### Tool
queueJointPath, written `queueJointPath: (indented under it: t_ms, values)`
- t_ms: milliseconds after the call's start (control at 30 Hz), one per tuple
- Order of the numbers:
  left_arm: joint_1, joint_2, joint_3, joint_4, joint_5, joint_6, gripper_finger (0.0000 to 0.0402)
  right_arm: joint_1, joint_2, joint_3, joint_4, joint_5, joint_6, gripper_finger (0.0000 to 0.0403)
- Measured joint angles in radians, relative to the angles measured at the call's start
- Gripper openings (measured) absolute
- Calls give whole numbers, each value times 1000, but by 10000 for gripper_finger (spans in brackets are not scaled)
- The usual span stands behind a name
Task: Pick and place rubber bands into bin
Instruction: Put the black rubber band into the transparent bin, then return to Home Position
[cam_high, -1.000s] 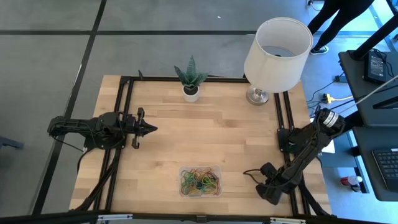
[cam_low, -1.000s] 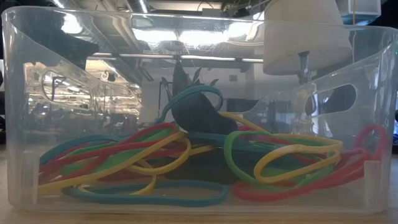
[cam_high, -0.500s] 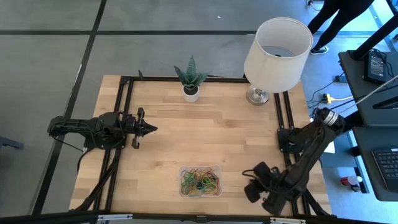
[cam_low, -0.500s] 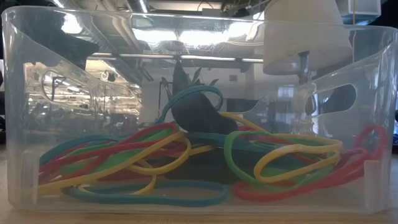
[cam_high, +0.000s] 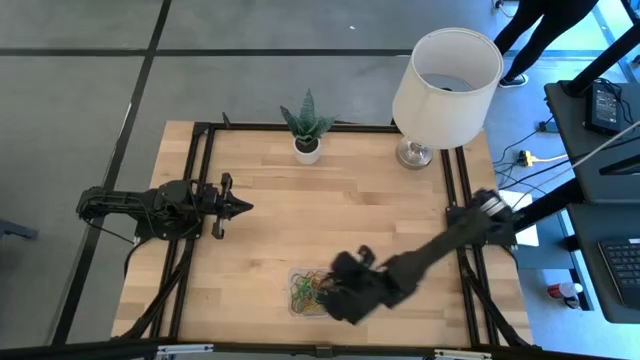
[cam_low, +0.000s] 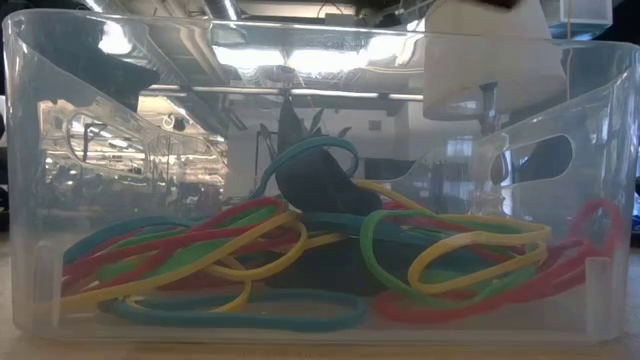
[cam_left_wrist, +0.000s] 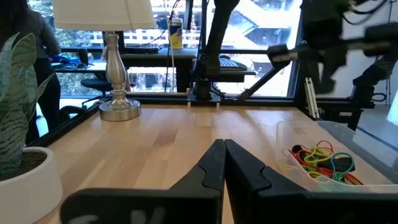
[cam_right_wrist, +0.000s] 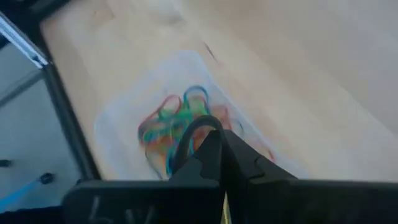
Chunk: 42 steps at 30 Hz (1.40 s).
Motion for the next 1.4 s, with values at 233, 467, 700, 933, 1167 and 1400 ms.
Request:
queueJointPath:
  t_ms: [233, 467, 700, 933, 1167, 1400]
  values:
    - [0, 0, 0, 0, 0, 0, 4, -118, 227, 235, 14, -39, -158, 4]
    - [0, 0, 0, 0, 0, 0, 5, -184, 411, 410, 13, -177, -173, 3]
    - [0, 0, 0, 0, 0, 0, 6, -185, 497, 459, 2, -296, -143, 10]
    - [0, 0, 0, 0, 0, 0, 4, -188, 494, 459, -25, -309, -120, 64]
    - [0, 0, 0, 0, 0, 0, 5, -189, 493, 460, -35, -325, -119, 126]
    - [0, 0, 0, -1, 0, 0, 6, -193, 472, 595, -173, -325, -170, 136]
